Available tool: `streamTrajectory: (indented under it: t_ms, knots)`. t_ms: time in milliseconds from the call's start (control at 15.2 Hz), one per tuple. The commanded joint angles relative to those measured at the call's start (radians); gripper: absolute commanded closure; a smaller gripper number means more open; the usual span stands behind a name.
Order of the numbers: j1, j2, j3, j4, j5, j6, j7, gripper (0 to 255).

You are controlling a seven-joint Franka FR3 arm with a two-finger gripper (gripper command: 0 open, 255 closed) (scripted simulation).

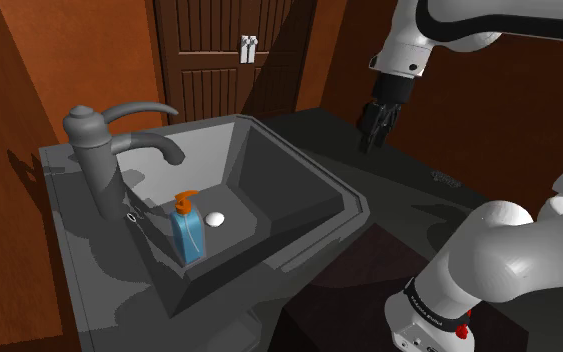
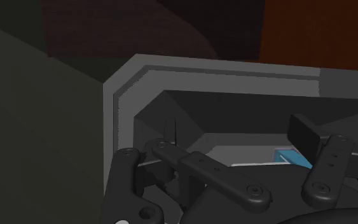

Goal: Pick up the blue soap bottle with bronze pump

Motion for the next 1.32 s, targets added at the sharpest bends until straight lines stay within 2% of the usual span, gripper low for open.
streamTrajectory:
  t_ms: [0, 330, 726, 990, 1254]
  knots:
    - [0.0, 0.0, 0.0, 0.0, 0.0, 0.0, 0.0, 0]
    - [0.034, 0.033, 0.118, -0.06, 0.062, 0.152, 0.122, 0]
    - [0.066, 0.138, 0.263, -0.079, 0.111, 0.344, 0.27, 0]
    - [0.075, 0.243, 0.359, -0.059, 0.114, 0.47, 0.376, 0]
    - [0.067, 0.372, 0.456, -0.013, 0.079, 0.587, 0.496, 0]
